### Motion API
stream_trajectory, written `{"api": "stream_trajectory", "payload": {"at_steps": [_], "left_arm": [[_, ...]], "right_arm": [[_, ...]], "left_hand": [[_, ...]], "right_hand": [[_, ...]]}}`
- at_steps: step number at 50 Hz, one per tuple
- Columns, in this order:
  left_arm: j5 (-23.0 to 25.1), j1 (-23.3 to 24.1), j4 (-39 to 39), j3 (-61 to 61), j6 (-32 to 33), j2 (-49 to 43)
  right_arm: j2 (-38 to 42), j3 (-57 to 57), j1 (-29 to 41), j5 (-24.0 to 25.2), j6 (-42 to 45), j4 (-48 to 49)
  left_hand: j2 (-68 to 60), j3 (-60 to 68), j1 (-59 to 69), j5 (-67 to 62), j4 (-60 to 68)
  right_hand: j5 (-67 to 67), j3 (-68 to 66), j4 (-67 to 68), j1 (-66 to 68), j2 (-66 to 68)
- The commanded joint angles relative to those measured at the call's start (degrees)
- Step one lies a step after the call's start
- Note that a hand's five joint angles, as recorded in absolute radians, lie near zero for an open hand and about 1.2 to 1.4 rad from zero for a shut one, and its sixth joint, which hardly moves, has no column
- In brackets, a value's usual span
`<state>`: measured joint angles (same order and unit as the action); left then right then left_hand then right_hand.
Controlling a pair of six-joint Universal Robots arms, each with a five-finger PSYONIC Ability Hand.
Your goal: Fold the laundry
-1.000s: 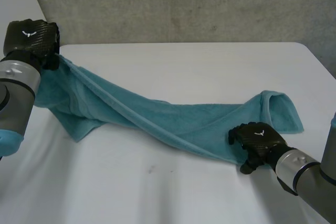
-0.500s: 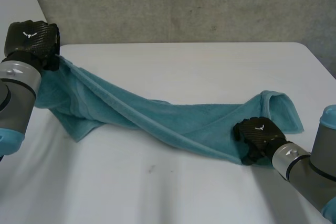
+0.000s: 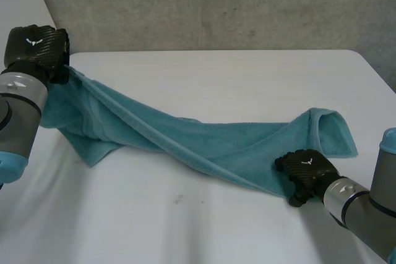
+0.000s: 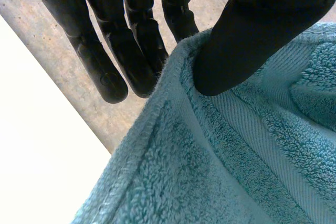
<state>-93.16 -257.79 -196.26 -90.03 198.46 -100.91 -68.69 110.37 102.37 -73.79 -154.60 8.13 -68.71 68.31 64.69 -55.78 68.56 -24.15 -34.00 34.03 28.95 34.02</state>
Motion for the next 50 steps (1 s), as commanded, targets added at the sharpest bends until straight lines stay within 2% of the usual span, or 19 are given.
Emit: {"api": "stream_trajectory", "payload": {"at_steps": [1, 16, 31, 32, 34, 35, 36, 37, 50], "left_arm": [[0.00, 0.00, 0.00, 0.03, 0.00, 0.02], [0.00, 0.00, -0.09, 0.03, 0.00, -0.07], [0.00, 0.00, 0.00, -0.23, 0.00, 0.02], [0.00, 0.00, 0.00, -0.23, 0.00, 0.02], [0.00, 0.00, 0.00, -0.15, 0.00, 0.02], [0.00, 0.00, 0.00, -0.14, 0.00, 0.02], [0.00, 0.00, -0.09, -0.14, 0.00, 0.02], [0.00, 0.00, 0.00, -0.14, 0.00, 0.02], [0.00, 0.18, 0.00, -0.23, 0.00, 0.37]], "right_arm": [[0.14, -1.03, 0.02, -0.12, 0.61, 0.48], [1.19, -4.54, 0.11, -0.30, 1.23, 0.74], [5.85, -7.71, 0.20, -0.91, 2.81, 0.74], [5.85, -7.71, 0.11, -0.91, 2.98, 0.74], [5.77, -7.71, 0.02, -0.91, 3.16, 0.74], [5.76, -7.71, 0.02, -0.91, 3.16, 0.74], [5.76, -7.71, 0.02, -0.91, 3.16, 0.83], [5.68, -7.71, -0.07, -0.91, 3.16, 1.01], [-4.78, -7.71, -0.77, -1.27, 2.20, 1.45]], "left_hand": [[-11.29, 11.69, 15.31, -14.22, 11.44], [-11.29, 11.69, 15.31, -14.22, 11.44], [-11.29, 11.69, 15.31, -14.22, 11.44], [-11.29, 11.69, 15.31, -14.22, 11.44], [-11.29, 11.69, 15.31, -14.22, 11.44], [-11.29, 11.69, 15.31, -14.22, 11.44], [-11.29, 11.69, 15.31, -14.22, 11.44], [-11.29, 11.69, 15.31, -14.22, 11.44], [-11.29, 11.69, 15.31, -14.22, 11.44]], "right_hand": [[-6.55, -6.70, 6.67, 11.75, 6.68], [-8.73, -8.89, 8.86, 13.94, 8.87], [-14.28, -14.44, 14.41, 19.49, 14.42], [-15.95, -16.10, 16.07, 21.15, 16.08], [-27.53, -27.68, 27.66, 32.73, 27.66], [-27.57, -27.73, 27.70, 32.77, 27.71], [-32.90, -33.05, 33.03, 38.10, 33.04], [-45.72, -45.87, 45.84, 50.92, 45.85], [-45.85, -46.00, 45.97, 51.05, 45.98]]}}
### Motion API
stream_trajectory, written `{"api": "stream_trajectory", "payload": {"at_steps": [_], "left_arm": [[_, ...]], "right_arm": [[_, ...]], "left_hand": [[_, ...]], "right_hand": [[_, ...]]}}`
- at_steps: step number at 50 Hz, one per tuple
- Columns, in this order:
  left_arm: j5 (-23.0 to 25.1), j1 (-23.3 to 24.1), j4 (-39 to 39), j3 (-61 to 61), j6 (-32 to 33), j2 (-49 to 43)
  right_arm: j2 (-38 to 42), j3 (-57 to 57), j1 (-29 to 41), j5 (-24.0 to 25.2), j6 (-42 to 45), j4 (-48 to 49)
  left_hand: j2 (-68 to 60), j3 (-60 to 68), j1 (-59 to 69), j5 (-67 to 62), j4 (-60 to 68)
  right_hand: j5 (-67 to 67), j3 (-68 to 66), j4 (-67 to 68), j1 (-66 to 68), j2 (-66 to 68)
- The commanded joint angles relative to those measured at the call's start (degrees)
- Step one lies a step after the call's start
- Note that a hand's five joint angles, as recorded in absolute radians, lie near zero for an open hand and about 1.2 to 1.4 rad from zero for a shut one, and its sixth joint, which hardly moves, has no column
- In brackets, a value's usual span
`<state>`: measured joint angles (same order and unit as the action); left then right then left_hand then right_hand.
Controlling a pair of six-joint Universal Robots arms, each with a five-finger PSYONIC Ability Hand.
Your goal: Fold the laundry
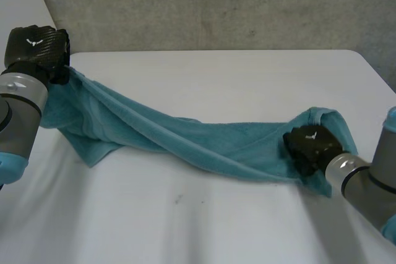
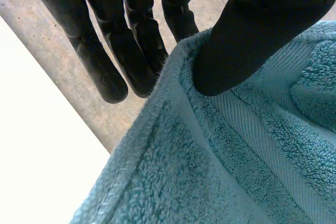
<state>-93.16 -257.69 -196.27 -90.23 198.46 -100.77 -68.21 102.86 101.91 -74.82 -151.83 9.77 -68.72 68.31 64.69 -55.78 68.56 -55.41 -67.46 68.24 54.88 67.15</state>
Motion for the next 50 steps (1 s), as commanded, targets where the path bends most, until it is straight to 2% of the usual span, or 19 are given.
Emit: {"api": "stream_trajectory", "payload": {"at_steps": [1, 5, 12, 13, 16, 17, 27, 34, 39, 50], "left_arm": [[0.00, 0.17, 0.01, -0.03, 0.00, 0.40], [-0.09, 0.17, 0.01, -0.12, 0.00, 0.75], [-0.09, 0.17, 0.01, -0.56, 0.00, 0.75], [-0.09, 0.17, 0.09, -0.56, 0.00, 0.75], [-0.09, 0.08, 0.09, -0.82, -0.09, 0.66], [0.00, 0.08, 0.01, -1.08, 0.00, 0.58], [0.00, 0.08, 0.01, -0.82, 0.18, -0.65], [0.00, -0.18, -0.08, -0.38, 0.09, -1.36], [0.00, -0.44, -0.08, -0.47, 0.09, -1.44], [0.00, -0.44, 0.01, -0.91, 0.09, -1.62]], "right_arm": [[-6.57, -0.29, -0.22, -0.24, -0.66, -0.45], [-10.62, -0.46, -0.31, -0.15, -0.66, -0.46], [-10.45, -0.99, -0.40, 0.03, -0.66, -3.00], [-9.75, -0.99, -0.48, 0.03, -0.57, -4.48], [-7.64, -1.08, -0.75, 0.11, -0.57, -6.78], [-6.33, -1.25, -1.18, 0.03, -0.40, -8.18], [-6.23, 2.08, -4.17, 1.52, 0.13, -9.77], [-8.87, 8.67, -9.53, 7.84, 2.32, -8.19], [-8.69, 12.19, -14.01, 11.45, 7.59, -6.70], [-7.64, 14.39, -16.04, 11.98, 8.92, -2.22]], "left_hand": [[-11.28, 11.69, 15.31, -14.22, 11.44], [-11.28, 11.69, 15.31, -14.22, 11.44], [-11.28, 11.69, 15.31, -14.22, 11.44], [-11.28, 11.69, 15.31, -14.22, 11.44], [-11.28, 11.69, 15.31, -14.22, 11.44], [-11.28, 11.69, 15.31, -14.22, 11.44], [-11.28, 11.69, 15.31, -14.22, 11.44], [-11.28, 11.69, 15.31, -14.22, 11.44], [-11.28, 11.69, 15.31, -14.22, 11.44], [-11.28, 11.69, 15.31, -14.22, 11.44]], "right_hand": [[-14.59, -12.54, 11.76, 25.12, 12.85], [-14.59, -12.54, 11.76, 25.12, 12.85], [-14.59, -12.54, 11.76, 25.12, 12.85], [-8.15, -6.11, 5.33, 18.68, 6.41], [27.63, 29.68, -30.46, -17.10, -29.37], [33.74, 35.78, -36.56, -23.21, -35.47], [32.62, 34.67, -35.44, -22.09, -34.36], [32.45, 34.50, -35.28, -21.92, -34.19], [31.79, 33.83, -34.61, -21.25, -33.52], [29.26, 31.30, -32.08, -18.73, -31.00]]}}
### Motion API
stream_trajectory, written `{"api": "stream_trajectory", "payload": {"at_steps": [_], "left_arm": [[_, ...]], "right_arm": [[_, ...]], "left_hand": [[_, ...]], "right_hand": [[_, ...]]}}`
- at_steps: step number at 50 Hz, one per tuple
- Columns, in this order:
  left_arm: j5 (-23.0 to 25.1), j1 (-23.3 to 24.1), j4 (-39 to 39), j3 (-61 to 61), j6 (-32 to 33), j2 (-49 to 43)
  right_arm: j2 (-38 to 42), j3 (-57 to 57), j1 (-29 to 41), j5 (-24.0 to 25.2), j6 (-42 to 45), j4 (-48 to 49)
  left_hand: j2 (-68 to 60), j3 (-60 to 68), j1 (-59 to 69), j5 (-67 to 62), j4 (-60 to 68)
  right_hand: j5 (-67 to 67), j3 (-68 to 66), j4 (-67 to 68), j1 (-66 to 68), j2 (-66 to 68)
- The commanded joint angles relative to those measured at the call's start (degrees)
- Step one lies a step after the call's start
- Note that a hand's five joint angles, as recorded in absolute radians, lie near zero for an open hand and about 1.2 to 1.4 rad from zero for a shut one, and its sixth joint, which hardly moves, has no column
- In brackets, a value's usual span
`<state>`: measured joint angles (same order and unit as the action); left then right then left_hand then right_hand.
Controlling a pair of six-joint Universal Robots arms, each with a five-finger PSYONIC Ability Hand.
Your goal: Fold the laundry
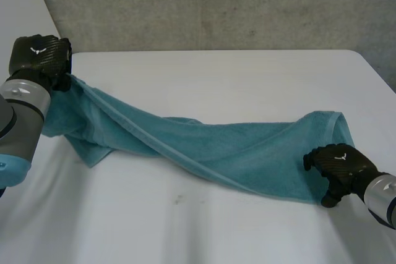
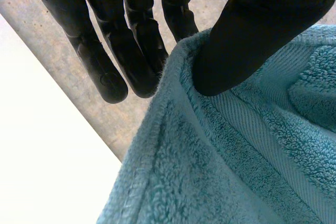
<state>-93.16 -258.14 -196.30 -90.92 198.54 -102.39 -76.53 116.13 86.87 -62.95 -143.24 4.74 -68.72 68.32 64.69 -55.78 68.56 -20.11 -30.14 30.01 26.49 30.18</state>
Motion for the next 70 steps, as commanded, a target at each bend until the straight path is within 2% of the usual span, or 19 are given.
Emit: {"api": "stream_trajectory", "payload": {"at_steps": [1, 11, 24, 57, 64, 70], "left_arm": [[0.00, 0.10, -0.04, -0.13, 0.00, -0.01], [0.09, 0.01, -0.05, -0.13, 0.00, -0.09], [0.09, 0.01, -0.05, -0.22, 0.00, -0.09], [0.09, 0.10, -0.05, -0.22, -0.09, 0.17], [0.09, 0.10, -0.05, -0.22, -0.09, 0.17], [0.09, 0.10, -0.05, -0.31, -0.09, 0.17]], "right_arm": [[0.86, 1.11, -1.00, 0.11, 0.42, 3.61], [2.79, 1.29, -0.92, 0.28, 0.42, 4.40], [3.32, 1.99, -1.09, 0.20, 0.42, 4.40], [4.72, -1.52, -0.65, -0.24, 0.42, 9.77], [6.39, -2.40, -0.39, -0.42, 0.42, 10.47], [7.45, -3.11, -0.39, -0.42, 0.42, 10.56]], "left_hand": [[-11.28, 11.68, 15.31, -14.22, 11.44], [-11.28, 11.68, 15.31, -14.22, 11.44], [-11.28, 11.68, 15.31, -14.22, 11.44], [-11.28, 11.68, 15.31, -14.22, 11.44], [-11.28, 11.68, 15.31, -14.22, 11.44], [-11.28, 11.68, 15.31, -14.22, 11.44]], "right_hand": [[-6.72, -6.69, 6.81, 10.34, 6.65], [-6.73, -6.70, 6.82, 10.35, 6.66], [1.01, 1.04, -0.92, 2.60, -1.09], [-5.38, -5.35, 5.47, 9.00, 5.31], [-8.73, -8.70, 8.83, 12.35, 8.66], [-17.15, -17.12, 17.25, 20.77, 17.08]]}}
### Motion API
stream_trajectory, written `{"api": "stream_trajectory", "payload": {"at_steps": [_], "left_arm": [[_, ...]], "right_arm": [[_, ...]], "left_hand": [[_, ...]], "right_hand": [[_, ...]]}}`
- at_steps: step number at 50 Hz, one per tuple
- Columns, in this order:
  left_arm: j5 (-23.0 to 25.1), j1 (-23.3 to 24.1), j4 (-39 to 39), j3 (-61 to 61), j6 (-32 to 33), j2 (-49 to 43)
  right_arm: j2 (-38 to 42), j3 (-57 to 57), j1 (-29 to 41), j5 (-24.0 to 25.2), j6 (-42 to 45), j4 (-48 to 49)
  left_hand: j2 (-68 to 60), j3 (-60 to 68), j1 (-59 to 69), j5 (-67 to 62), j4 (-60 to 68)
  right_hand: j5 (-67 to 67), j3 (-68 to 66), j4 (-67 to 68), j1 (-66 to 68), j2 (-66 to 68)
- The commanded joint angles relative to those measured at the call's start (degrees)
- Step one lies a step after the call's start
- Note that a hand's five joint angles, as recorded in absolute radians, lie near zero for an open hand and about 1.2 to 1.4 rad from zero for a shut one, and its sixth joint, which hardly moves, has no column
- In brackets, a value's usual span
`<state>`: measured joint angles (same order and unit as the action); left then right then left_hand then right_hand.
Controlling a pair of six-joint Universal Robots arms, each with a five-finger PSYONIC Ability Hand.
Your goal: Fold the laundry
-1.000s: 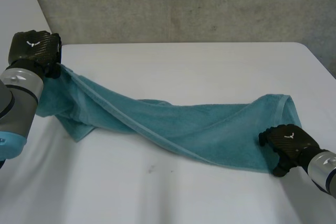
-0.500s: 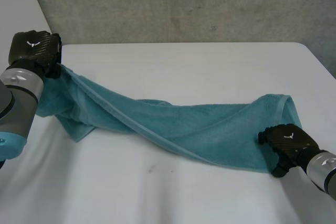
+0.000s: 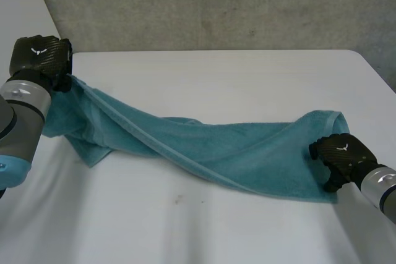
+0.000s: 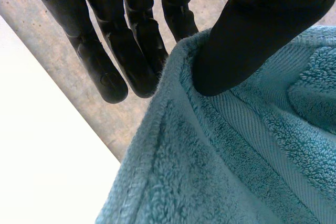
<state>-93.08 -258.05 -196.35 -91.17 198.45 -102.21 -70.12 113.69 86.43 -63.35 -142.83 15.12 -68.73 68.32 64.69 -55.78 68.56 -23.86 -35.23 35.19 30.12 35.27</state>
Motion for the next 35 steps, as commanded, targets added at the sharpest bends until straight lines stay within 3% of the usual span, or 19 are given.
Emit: {"api": "stream_trajectory", "payload": {"at_steps": [1, 9, 22, 24, 28, 35], "left_arm": [[0.00, 0.00, 0.00, -0.06, 0.00, 0.00], [0.09, 0.00, 0.00, -0.06, 0.09, 0.00], [0.00, 0.09, 0.00, -0.15, 0.00, 0.35], [0.00, 0.09, 0.00, -0.15, 0.00, 0.44], [0.00, 0.09, 0.00, -0.24, 0.09, 0.44], [0.09, 0.09, 0.00, -0.24, 0.00, 0.44]], "right_arm": [[1.04, -0.66, 0.05, -0.10, 0.00, 0.17], [1.04, -1.01, 0.05, 0.16, 0.00, 0.17], [-1.67, -2.59, -0.04, -0.54, -1.14, -2.46], [-5.36, -2.33, -0.21, 0.07, -1.75, -8.76], [-5.55, -1.20, -0.65, 1.56, -2.89, -14.23], [-5.46, 3.29, -0.91, 5.61, -2.19, -11.79]], "left_hand": [[-11.27, 11.68, 15.31, -14.22, 11.44], [-11.27, 11.68, 15.31, -14.22, 11.44], [-11.27, 11.68, 15.31, -14.22, 11.44], [-11.27, 11.68, 15.31, -14.22, 11.44], [-11.27, 11.68, 15.31, -14.22, 11.44], [-11.27, 11.68, 15.31, -14.22, 11.44]], "right_hand": [[-14.73, -13.36, 13.40, 18.47, 13.32], [-46.06, -44.69, 44.73, 49.80, 44.66], [-46.14, -44.77, 44.81, 49.88, 44.73], [-28.31, -26.94, 26.98, 32.05, 26.91], [-11.10, -9.73, 9.77, 14.84, 9.69], [-1.28, 0.08, -0.04, 5.03, -0.12]]}}
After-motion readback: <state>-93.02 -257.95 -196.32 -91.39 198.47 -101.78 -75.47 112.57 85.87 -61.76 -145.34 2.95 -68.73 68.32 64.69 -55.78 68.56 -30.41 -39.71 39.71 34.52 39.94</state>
